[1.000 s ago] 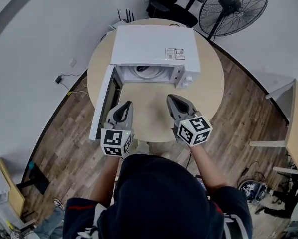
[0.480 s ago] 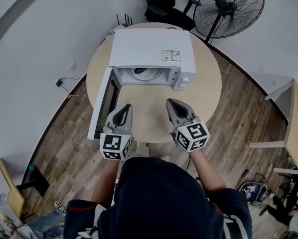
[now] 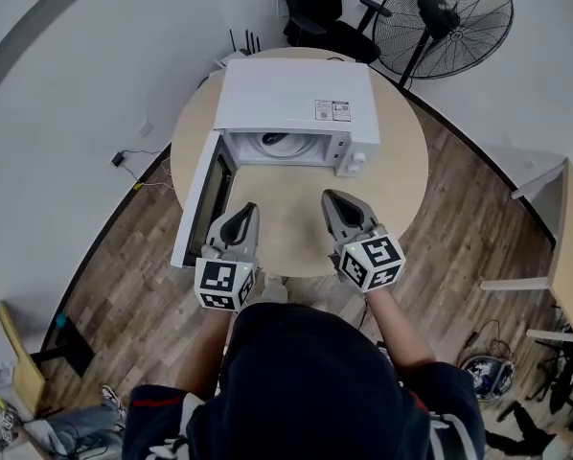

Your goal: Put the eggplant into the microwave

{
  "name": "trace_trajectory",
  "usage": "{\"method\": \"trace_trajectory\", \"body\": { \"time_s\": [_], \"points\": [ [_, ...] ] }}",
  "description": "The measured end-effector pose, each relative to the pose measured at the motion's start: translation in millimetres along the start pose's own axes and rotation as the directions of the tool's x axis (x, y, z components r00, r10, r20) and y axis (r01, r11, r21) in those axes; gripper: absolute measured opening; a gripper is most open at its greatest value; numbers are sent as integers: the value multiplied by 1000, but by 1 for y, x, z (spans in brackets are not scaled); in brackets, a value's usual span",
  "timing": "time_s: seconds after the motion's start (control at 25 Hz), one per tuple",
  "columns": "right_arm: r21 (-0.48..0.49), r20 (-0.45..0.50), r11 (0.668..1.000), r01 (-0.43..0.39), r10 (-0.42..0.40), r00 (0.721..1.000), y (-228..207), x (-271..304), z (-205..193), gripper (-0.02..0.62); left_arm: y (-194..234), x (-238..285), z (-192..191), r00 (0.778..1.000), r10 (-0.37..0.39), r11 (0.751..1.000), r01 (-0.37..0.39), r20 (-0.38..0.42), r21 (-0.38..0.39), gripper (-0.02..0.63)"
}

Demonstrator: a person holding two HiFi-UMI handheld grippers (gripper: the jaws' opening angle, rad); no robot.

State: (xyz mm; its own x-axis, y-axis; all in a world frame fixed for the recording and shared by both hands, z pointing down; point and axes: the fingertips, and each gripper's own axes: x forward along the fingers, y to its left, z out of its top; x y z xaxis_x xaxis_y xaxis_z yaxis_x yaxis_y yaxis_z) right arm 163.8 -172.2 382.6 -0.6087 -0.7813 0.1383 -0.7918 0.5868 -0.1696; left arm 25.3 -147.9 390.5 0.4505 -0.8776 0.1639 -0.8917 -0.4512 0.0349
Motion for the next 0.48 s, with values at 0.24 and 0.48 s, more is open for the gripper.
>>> {"method": "trace_trajectory", "body": {
  "time_s": [0.24, 0.48],
  "points": [
    [0, 2, 1000, 11, -11, 1000, -3, -2, -1, 11, 0, -1, 0, 1000, 2, 1000, -2, 1, 1, 28],
    [-11, -4, 1000, 3, -3, 1000, 1, -2, -3, 11, 1, -2, 1, 1000, 11, 1000, -11, 7, -1, 28]
  ]
}}
